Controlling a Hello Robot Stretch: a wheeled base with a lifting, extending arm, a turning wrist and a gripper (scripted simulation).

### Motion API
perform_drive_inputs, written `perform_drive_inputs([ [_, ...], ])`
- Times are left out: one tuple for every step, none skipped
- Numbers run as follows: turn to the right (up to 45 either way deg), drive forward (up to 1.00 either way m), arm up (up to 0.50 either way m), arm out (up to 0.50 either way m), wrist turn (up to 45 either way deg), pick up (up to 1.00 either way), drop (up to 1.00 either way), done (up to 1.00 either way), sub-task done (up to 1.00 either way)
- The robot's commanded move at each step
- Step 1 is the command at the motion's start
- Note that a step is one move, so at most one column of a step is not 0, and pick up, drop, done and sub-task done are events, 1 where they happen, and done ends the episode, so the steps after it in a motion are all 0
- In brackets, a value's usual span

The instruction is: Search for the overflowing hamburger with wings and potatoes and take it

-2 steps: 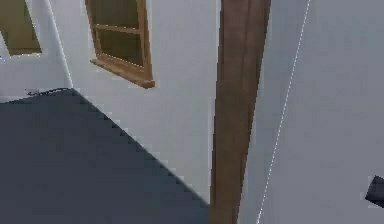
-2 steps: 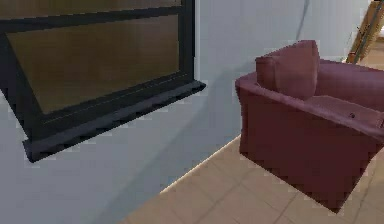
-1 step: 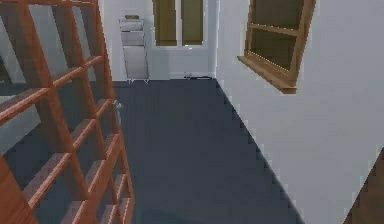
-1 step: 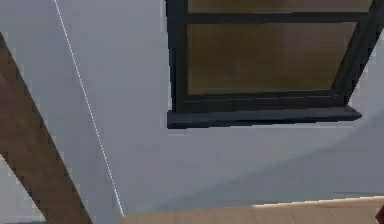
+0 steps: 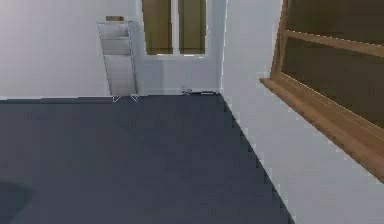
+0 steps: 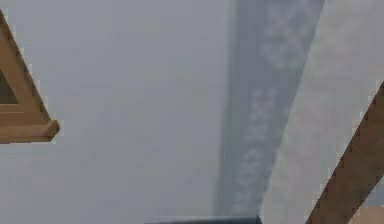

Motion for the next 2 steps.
perform_drive_inputs([
  [-24.0,0.00,0.00,0.00,0.0,0.00,0.00,0.00,0.00],
  [-3.0,0.00,0.00,0.00,0.0,0.00,0.00,0.00,0.00],
])
